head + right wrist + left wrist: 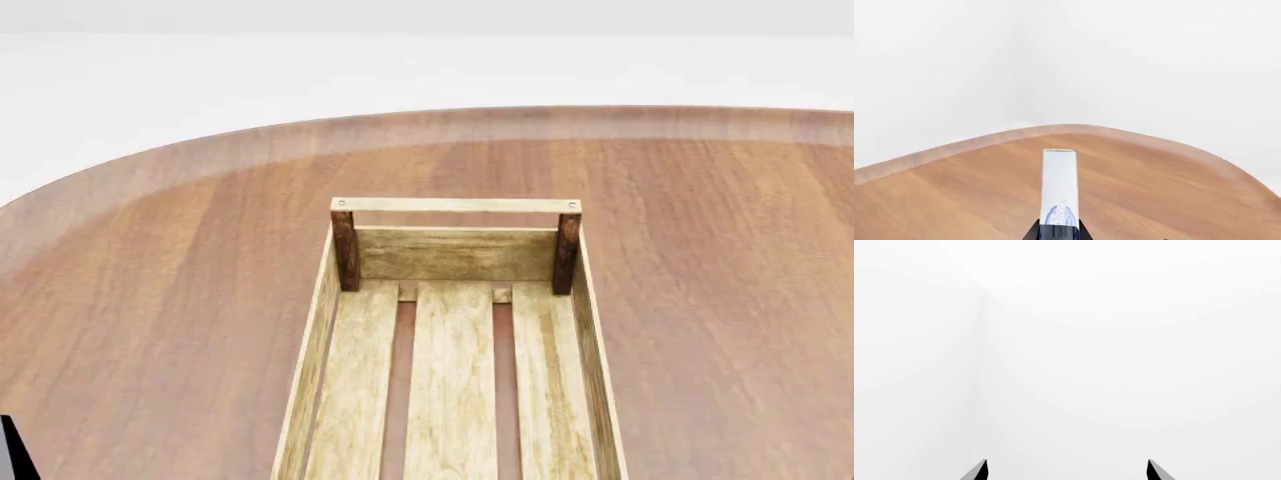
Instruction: Pick up the cream cheese and put it in the tray.
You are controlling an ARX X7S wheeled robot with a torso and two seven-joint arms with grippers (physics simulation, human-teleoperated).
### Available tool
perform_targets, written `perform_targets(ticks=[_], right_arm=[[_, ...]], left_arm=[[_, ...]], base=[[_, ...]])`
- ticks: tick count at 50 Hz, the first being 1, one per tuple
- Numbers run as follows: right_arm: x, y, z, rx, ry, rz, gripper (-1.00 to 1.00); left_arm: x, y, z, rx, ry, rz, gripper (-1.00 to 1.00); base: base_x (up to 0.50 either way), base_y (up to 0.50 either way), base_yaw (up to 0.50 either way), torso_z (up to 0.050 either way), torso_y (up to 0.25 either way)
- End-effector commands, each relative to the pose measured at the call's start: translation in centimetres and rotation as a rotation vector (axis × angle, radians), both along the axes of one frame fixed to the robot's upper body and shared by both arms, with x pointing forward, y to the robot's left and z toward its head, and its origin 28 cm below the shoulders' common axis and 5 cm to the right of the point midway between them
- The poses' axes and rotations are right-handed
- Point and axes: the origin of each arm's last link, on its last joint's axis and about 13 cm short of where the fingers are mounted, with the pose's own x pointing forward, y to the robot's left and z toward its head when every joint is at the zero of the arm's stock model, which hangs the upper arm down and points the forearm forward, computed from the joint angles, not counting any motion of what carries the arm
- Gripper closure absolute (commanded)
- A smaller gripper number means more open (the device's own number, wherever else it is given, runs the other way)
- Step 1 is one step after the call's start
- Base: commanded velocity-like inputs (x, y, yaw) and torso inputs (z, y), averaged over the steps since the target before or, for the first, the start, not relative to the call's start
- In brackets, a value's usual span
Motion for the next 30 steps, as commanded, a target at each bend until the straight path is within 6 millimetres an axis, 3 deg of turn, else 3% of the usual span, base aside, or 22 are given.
perform_targets(ticks=[1,16,30], right_arm=[[1.7,1.2,3.7,-0.185,-0.028,0.065,1.0],[4.2,2.1,7.7,-0.34,-0.035,0.184,1.0],[6.7,2.2,9.9,-0.493,-0.042,0.456,1.0]], left_arm=[[0.0,0.1,0.0,-0.002,-0.001,0.003,-1.0],[0.1,-0.1,-0.1,0.004,0.005,-0.003,-1.0],[0.2,0.0,-0.1,0.001,0.005,0.004,-1.0]], base=[[0.0,0.0,0.0,0.0,0.0],[0.0,0.0,0.0,0.0,0.001],[0.0,0.0,0.0,0.0,0.001]])
